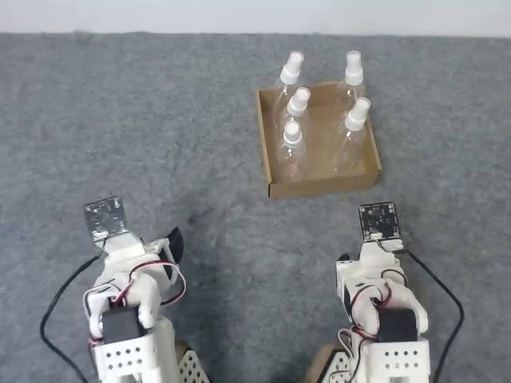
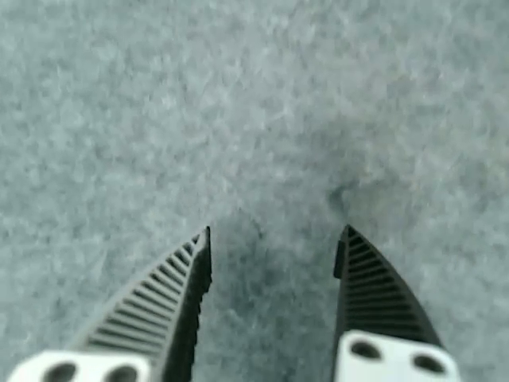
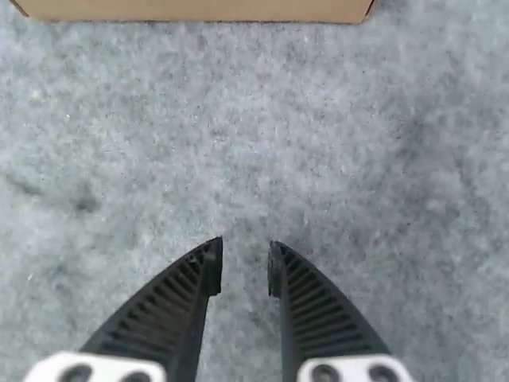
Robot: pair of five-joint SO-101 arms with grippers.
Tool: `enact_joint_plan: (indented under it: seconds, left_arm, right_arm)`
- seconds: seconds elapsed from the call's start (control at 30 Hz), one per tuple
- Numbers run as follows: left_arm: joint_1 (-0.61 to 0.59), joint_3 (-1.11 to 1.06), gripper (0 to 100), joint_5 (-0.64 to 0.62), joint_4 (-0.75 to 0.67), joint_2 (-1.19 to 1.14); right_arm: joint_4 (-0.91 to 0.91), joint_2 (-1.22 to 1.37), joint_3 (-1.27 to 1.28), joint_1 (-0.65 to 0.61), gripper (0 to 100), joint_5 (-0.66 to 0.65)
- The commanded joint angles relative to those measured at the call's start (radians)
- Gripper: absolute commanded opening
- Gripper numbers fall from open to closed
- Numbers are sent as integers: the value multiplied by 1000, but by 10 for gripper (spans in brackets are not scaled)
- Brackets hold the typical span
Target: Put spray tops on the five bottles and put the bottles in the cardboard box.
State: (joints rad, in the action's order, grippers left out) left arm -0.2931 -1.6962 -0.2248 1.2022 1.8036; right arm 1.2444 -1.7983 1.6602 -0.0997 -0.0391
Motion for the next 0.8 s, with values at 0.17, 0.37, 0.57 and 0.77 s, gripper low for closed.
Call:
enact_joint_plan:
  seconds: [0.17, 0.37, 0.57, 0.77]
  left_arm:
    - [-8, 12, 235, 216, 54, 17]
    - [-8, 12, 235, 310, 58, 18]
    - [-8, 12, 235, 313, 58, 18]
    - [-9, 12, 236, 313, 58, 18]
  right_arm:
    - [67, -15, 23, 13, 48, -18]
    - [67, -15, 23, 12, 49, -17]
    - [67, -15, 23, 10, 50, -17]
    - [67, -15, 23, 10, 50, -17]
